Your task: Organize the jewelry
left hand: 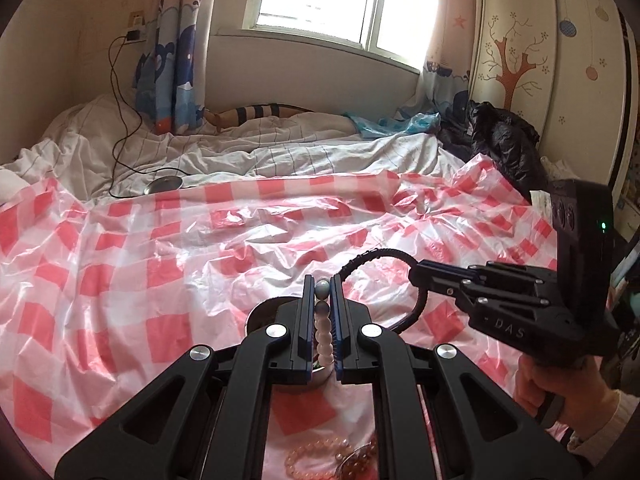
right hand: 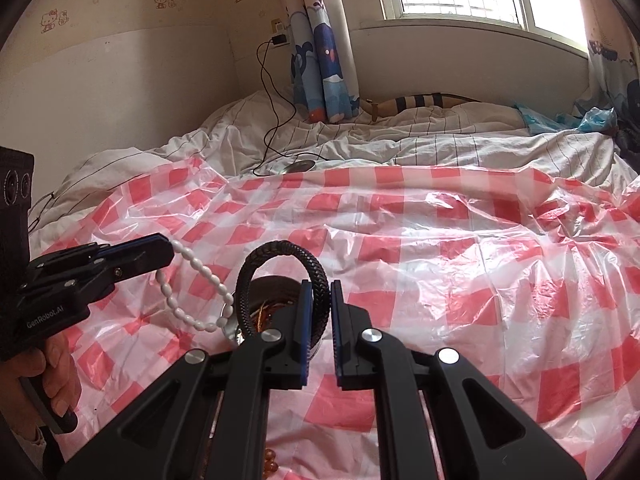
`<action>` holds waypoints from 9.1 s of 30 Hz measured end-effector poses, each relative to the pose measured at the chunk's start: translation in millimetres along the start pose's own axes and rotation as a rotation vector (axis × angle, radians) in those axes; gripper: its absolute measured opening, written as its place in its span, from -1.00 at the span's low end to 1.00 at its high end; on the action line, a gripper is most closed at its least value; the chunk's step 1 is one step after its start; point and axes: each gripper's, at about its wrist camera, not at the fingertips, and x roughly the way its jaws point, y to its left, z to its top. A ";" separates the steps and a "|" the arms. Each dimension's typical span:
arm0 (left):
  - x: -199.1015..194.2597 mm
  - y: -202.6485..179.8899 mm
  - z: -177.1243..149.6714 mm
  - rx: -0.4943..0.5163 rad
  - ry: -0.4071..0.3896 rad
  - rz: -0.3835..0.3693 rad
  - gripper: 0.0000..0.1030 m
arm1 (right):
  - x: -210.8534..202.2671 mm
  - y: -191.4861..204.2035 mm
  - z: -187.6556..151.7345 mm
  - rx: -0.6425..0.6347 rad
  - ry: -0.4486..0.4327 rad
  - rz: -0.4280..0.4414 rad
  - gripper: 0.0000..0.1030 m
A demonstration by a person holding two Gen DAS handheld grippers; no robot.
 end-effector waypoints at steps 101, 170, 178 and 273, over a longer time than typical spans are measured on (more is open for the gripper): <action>-29.4 90.3 -110.0 -0.429 0.255 -0.171 -0.93 | 33.3 61.7 -116.2 -0.185 0.502 0.232 0.38; 22.5 25.3 -136.4 0.356 0.466 0.172 -0.17 | 40.2 64.4 -117.1 -0.195 0.504 0.235 0.52; 4.9 40.5 -119.4 0.106 0.430 -0.002 -0.81 | 38.6 64.2 -116.8 -0.192 0.496 0.240 0.50; 26.5 8.8 -118.4 0.079 0.437 -0.073 -1.00 | -17.8 79.3 -138.7 -0.135 0.321 0.136 -0.92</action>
